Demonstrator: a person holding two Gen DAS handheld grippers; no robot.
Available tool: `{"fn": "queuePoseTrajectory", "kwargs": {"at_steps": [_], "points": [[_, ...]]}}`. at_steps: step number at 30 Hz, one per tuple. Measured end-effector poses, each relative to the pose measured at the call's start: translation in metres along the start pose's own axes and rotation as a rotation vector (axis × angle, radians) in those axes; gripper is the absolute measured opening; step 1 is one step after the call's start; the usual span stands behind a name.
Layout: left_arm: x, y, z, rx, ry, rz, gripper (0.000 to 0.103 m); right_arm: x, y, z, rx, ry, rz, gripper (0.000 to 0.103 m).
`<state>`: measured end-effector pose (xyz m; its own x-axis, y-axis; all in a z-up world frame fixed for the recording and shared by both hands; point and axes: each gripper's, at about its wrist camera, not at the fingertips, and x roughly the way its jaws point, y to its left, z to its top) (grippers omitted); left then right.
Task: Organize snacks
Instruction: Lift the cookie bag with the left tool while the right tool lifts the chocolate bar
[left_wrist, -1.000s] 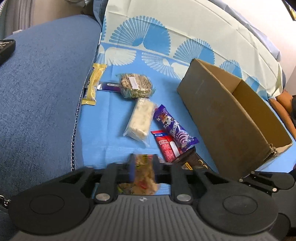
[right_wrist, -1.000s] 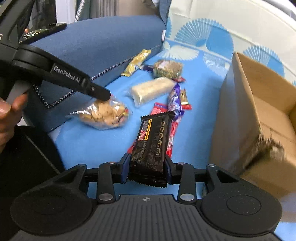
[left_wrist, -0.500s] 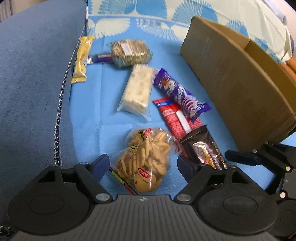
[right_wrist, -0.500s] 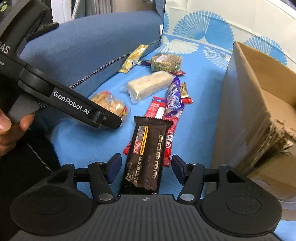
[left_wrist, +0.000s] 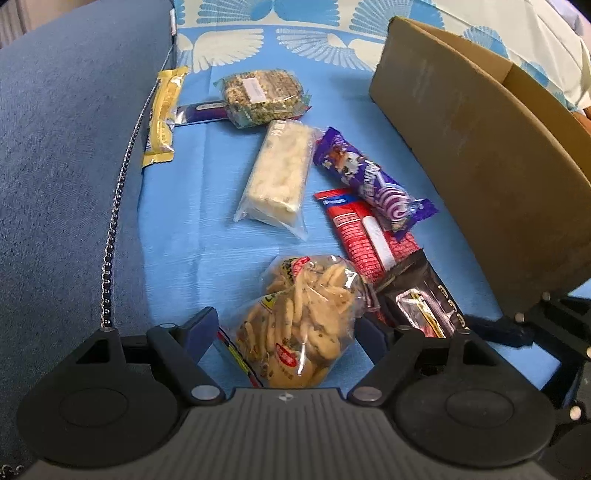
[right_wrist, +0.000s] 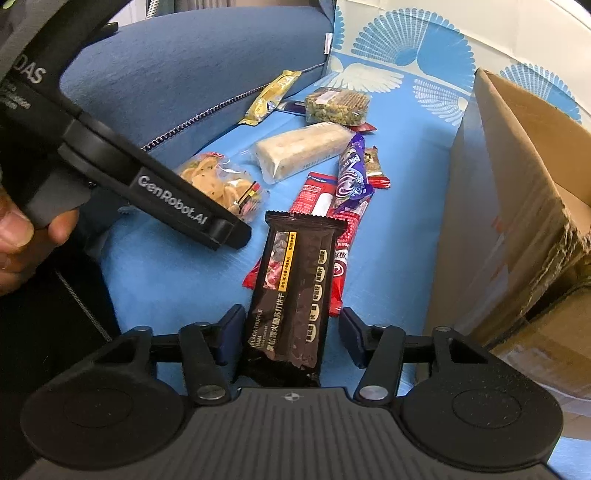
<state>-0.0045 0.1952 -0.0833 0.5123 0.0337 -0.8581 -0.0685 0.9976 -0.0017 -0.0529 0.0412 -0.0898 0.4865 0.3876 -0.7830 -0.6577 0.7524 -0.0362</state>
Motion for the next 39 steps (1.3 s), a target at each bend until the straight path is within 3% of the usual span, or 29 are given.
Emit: {"fn": "queuePoseTrajectory", "kwargs": {"at_steps": [3, 10, 29, 39], "points": [[-0.001, 0.002, 0.000, -0.009, -0.012, 0.004, 0.074, -0.002, 0.002, -0.001, -0.013, -0.004, 0.002, 0.041], [-0.015, 0.006, -0.003, -0.044, -0.085, -0.021, 0.057, -0.013, 0.006, -0.002, -0.048, -0.046, -0.014, 0.041], [-0.043, 0.022, -0.010, -0.129, -0.250, -0.059, 0.049, -0.065, -0.006, 0.010, -0.019, -0.224, -0.013, 0.041], [-0.060, 0.031, -0.015, -0.180, -0.354, -0.070, 0.049, -0.090, -0.015, 0.017, 0.109, -0.305, 0.003, 0.041]]}}
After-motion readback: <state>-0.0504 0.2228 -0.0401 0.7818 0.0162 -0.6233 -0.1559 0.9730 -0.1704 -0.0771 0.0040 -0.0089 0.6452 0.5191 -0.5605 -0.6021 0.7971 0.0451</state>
